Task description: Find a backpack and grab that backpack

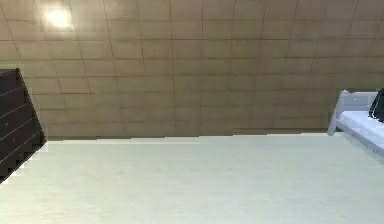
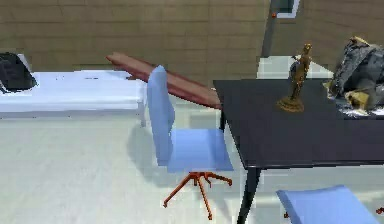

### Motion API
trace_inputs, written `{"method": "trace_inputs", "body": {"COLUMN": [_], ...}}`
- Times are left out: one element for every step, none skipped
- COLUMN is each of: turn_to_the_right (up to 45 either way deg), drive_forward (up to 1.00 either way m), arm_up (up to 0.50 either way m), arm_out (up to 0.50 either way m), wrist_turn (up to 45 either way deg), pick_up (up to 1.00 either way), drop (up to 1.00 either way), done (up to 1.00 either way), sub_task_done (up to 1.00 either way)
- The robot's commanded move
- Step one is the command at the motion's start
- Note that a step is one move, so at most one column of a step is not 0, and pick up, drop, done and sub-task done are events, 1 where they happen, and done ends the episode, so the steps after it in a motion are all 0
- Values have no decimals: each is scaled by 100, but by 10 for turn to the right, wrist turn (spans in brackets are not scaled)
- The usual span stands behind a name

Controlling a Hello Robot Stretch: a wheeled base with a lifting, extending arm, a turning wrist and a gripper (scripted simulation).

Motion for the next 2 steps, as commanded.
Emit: {"method": "trace_inputs", "body": {"turn_to_the_right": [390, 240], "drive_forward": [0, 0], "arm_up": [0, 0], "arm_out": [0, 0], "wrist_turn": [0, 0], "pick_up": [0, 0], "drop": [0, 0], "done": [0, 0], "sub_task_done": [0, 0]}}
